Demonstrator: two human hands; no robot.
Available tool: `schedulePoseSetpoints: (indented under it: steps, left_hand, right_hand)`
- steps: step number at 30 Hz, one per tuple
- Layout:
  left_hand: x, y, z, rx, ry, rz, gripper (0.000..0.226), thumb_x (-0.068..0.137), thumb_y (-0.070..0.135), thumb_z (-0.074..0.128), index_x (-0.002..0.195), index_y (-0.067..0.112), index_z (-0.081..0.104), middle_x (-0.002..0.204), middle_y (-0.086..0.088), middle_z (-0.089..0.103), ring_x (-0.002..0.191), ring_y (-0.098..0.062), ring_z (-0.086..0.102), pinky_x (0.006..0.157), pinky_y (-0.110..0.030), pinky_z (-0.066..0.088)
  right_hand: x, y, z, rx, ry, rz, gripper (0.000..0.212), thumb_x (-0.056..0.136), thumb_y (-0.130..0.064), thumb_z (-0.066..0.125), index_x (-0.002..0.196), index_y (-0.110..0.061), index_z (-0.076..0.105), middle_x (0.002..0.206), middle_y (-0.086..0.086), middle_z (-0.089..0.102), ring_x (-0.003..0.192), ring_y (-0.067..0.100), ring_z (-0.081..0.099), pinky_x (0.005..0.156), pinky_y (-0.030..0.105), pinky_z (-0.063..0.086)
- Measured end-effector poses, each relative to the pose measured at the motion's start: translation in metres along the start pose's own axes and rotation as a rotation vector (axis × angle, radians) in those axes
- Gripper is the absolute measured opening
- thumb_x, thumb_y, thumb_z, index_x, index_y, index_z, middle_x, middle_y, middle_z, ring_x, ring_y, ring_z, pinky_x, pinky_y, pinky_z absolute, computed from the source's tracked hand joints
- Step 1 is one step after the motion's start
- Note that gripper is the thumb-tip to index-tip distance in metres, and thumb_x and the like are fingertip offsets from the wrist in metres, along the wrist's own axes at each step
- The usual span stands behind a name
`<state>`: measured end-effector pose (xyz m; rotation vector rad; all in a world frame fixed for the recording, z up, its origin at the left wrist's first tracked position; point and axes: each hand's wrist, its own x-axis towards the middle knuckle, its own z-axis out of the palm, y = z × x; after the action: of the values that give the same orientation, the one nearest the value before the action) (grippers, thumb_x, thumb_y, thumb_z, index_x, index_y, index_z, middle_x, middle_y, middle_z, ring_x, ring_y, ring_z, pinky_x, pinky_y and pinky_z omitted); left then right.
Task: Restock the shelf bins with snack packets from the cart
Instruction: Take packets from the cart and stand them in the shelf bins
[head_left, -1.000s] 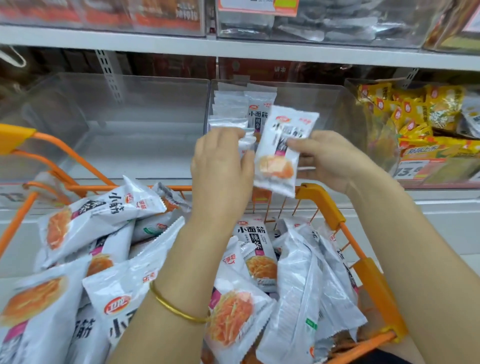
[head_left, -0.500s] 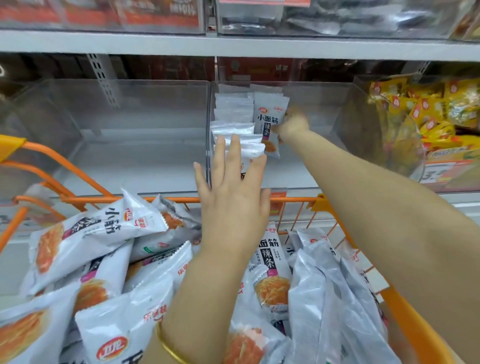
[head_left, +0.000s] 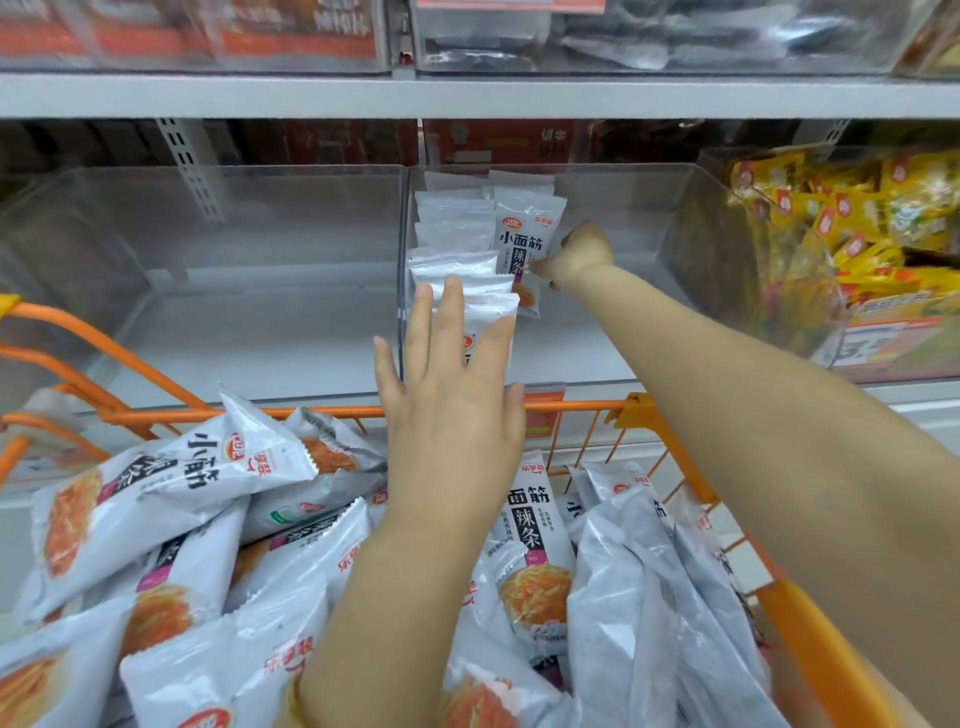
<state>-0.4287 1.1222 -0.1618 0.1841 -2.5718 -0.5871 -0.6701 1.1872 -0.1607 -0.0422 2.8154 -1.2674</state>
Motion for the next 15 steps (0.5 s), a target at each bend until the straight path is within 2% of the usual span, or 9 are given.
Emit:
schedulePoseSetpoints:
  steps: [2,5,7,8,11,13,15]
  left_hand:
    - [0.001,0.002,-0.002,-0.018,0.024,-0.006,0.043,0.088,0.019,0.059,0.13,0.022,0.052,0.154,-0.008,0.022,0.144,-0.027,0.01,0.114,-0.056,0.011]
    - [0.003,0.005,-0.007,-0.029,0.054,0.01,0.037,0.086,0.015,0.061,0.122,0.017,0.057,0.149,-0.01,0.032,0.138,-0.032,0.023,0.11,-0.056,0.021]
    - [0.004,0.007,-0.01,-0.03,0.07,0.026,0.033,0.086,0.014,0.061,0.119,0.016,0.059,0.147,-0.008,0.037,0.135,-0.031,0.027,0.108,-0.05,0.024]
    - [0.004,0.009,-0.012,-0.036,0.081,0.038,0.032,0.085,0.014,0.061,0.118,0.016,0.06,0.145,-0.007,0.039,0.133,-0.031,0.029,0.106,-0.048,0.024]
    - [0.003,0.016,-0.015,-0.065,0.104,0.072,0.029,0.085,0.013,0.06,0.113,0.019,0.063,0.137,-0.002,0.048,0.126,-0.028,0.034,0.099,-0.043,0.027]
    - [0.002,0.018,-0.016,-0.085,0.101,0.096,0.026,0.086,0.012,0.059,0.11,0.019,0.064,0.13,0.001,0.052,0.121,-0.027,0.037,0.094,-0.038,0.027]
    - [0.002,0.019,-0.016,-0.096,0.103,0.128,0.024,0.086,0.012,0.059,0.108,0.018,0.066,0.121,0.002,0.057,0.115,-0.026,0.04,0.09,-0.034,0.027]
  right_hand:
    - [-0.02,-0.003,-0.02,-0.017,0.026,-0.046,0.056,0.08,-0.013,0.073,0.124,0.002,0.042,0.125,0.016,0.052,0.111,0.031,0.058,0.093,0.04,0.051]
    - [-0.078,-0.004,-0.06,0.09,0.047,-0.219,0.027,0.081,-0.003,0.068,0.101,-0.009,0.051,0.099,0.006,0.056,0.086,0.022,0.061,0.072,0.035,0.058]
    - [-0.129,0.001,-0.084,0.136,-0.071,-0.335,0.02,0.081,0.002,0.065,0.085,-0.015,0.054,0.081,0.002,0.057,0.072,0.02,0.064,0.057,0.03,0.058]
    - [-0.153,0.006,-0.093,0.089,-0.161,-0.366,0.018,0.082,0.001,0.065,0.082,-0.016,0.057,0.075,0.002,0.06,0.069,0.02,0.067,0.055,0.03,0.058]
    - [-0.199,0.026,-0.106,-0.325,-0.401,-0.421,0.006,0.084,-0.012,0.066,0.089,-0.014,0.069,0.078,0.0,0.067,0.072,0.015,0.066,0.062,0.023,0.055]
    - [-0.211,0.038,-0.106,-0.614,-0.507,-0.45,0.015,0.087,-0.026,0.063,0.098,-0.017,0.069,0.091,-0.004,0.067,0.082,0.011,0.061,0.071,0.023,0.05]
    - [-0.218,0.042,-0.107,-0.72,-0.566,-0.441,0.025,0.091,-0.036,0.055,0.1,-0.016,0.069,0.098,-0.002,0.067,0.087,0.014,0.06,0.079,0.03,0.049]
